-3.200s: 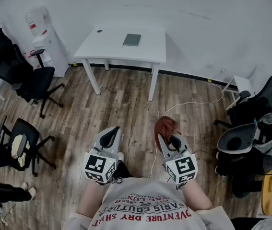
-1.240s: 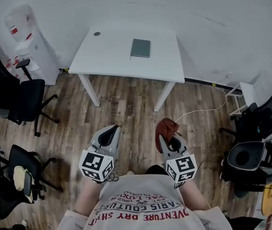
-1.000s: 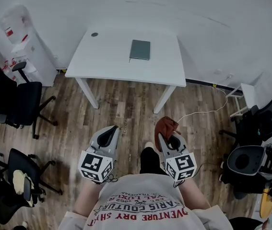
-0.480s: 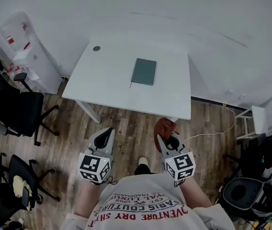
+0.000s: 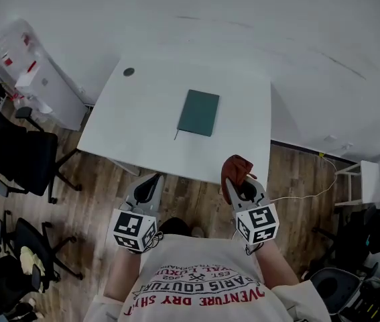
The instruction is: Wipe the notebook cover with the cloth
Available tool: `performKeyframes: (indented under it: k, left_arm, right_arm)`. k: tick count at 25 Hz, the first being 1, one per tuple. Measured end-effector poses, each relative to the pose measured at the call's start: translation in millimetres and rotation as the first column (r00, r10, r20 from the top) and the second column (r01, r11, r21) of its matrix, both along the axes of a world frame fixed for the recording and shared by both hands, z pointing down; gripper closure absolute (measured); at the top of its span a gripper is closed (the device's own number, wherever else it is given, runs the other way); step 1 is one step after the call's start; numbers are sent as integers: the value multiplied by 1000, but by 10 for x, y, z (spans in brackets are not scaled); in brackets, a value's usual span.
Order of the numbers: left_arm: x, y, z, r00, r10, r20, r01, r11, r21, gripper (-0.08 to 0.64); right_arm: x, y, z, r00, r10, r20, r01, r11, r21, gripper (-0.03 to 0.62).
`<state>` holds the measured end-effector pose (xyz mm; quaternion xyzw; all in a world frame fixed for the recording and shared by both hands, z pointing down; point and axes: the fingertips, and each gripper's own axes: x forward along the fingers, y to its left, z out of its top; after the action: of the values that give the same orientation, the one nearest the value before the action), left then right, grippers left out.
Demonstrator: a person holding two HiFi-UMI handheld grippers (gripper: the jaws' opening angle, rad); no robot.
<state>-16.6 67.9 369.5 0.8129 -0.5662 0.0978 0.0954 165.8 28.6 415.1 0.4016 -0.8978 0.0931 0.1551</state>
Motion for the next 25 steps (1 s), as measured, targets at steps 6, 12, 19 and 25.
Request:
performKeyframes:
  k: [6,12,19,25]
  left_arm:
    - [-100,-624,177,1000,23,-16,-23,999,-27,549]
    - [-148,-1419,200,993,118,-6,-118,993,-10,549]
    - [-425,-2351,374,977,214,9,-213,975,-56,549]
    - [-302,-2746,866,913,405,-53,-408,904,-128,549]
  right_arm:
    - [-144,-511,195,1000,5,-26,-6,999,-46,520]
    - [-337,-1204,29,999,46,-22,-46,999,1,520]
    - [-671,-2031,86,992,125,-18,-125,991,-44,520]
    - [-946,-2457,367,988,153,13,-150,979,-141,520]
